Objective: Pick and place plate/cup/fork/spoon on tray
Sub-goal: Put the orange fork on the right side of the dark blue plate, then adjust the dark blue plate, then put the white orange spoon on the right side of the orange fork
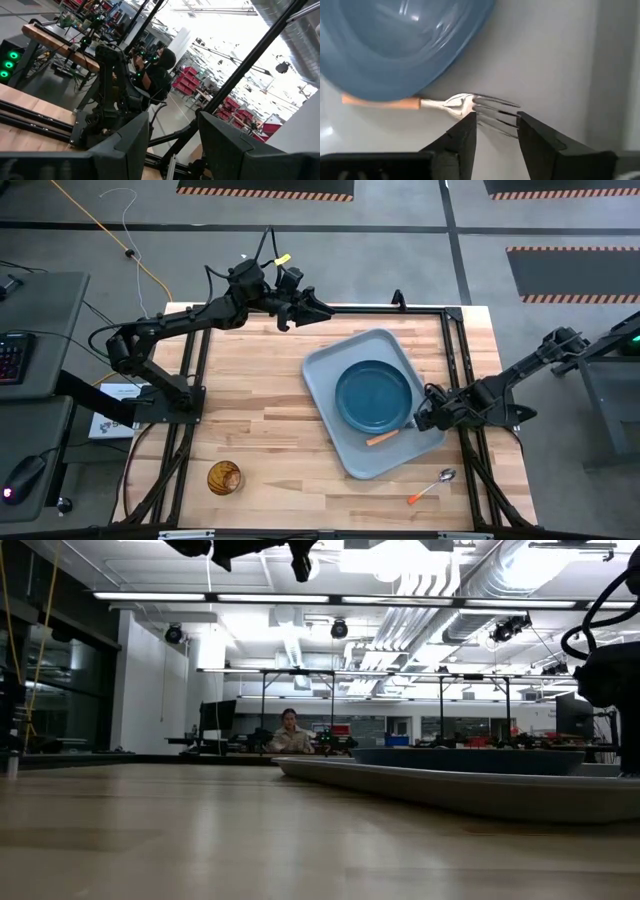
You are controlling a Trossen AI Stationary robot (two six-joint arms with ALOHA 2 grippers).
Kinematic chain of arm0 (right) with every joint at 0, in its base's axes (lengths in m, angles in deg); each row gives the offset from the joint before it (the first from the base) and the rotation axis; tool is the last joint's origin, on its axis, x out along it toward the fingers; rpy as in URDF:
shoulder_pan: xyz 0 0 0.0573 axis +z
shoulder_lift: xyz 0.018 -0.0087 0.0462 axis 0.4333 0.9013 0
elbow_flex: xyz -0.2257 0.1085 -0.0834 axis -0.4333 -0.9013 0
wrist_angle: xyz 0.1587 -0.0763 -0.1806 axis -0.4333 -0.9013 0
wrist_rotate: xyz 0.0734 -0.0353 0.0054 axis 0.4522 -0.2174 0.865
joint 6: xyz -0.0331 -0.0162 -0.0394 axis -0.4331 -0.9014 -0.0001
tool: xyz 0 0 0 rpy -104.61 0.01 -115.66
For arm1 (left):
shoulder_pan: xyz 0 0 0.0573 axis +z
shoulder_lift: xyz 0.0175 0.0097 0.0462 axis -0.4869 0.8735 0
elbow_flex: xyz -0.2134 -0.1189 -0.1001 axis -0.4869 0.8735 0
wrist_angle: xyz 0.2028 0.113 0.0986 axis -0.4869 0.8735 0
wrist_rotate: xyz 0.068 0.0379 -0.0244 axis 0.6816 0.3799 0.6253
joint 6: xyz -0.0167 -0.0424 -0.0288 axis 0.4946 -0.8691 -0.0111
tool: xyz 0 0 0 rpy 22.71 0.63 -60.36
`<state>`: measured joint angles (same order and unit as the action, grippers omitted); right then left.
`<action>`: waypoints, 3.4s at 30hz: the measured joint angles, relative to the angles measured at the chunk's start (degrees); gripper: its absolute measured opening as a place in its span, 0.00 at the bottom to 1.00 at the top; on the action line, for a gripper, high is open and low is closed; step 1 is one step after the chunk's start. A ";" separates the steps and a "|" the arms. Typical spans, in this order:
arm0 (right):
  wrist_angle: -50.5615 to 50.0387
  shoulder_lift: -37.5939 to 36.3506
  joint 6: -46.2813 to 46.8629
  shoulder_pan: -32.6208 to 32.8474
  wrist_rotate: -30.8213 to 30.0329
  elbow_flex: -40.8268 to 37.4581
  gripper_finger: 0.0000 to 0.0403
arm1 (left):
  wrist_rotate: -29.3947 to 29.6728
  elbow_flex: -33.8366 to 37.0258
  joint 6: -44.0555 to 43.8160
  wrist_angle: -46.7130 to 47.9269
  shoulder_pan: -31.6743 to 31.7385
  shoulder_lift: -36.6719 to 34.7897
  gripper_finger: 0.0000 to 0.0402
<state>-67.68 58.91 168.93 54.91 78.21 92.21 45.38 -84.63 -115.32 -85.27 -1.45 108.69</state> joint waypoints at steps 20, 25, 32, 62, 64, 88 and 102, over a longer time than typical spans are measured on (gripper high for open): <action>-9.03 3.59 -8.47 -3.86 -4.81 7.02 0.03 | 2.47 0.02 0.97 -0.55 0.00 0.04 0.40; -3.48 8.70 -15.50 -9.73 -3.77 7.02 0.01 | 3.71 0.02 1.05 -0.98 -0.02 0.04 0.40; -0.66 12.59 -20.43 -14.87 0.73 7.02 0.00 | 5.57 0.02 1.05 -1.38 0.00 0.07 0.40; -12.46 -1.93 -15.06 -6.61 23.81 17.26 0.01 | 5.55 0.02 1.07 -1.31 0.04 0.05 0.40; -12.69 -1.86 -9.58 -1.73 23.65 16.52 0.03 | 5.55 0.02 1.38 -1.29 0.04 0.06 0.40; 11.48 19.27 21.34 28.89 20.33 6.39 0.51 | 5.55 0.02 1.51 -1.31 0.05 0.04 0.40; 13.19 19.91 16.92 28.85 24.27 6.21 0.45 | 5.62 0.02 1.51 -1.31 0.04 0.04 0.40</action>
<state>-54.49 78.82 185.84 83.76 102.48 98.43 50.99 -84.60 -113.81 -86.58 -1.41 108.74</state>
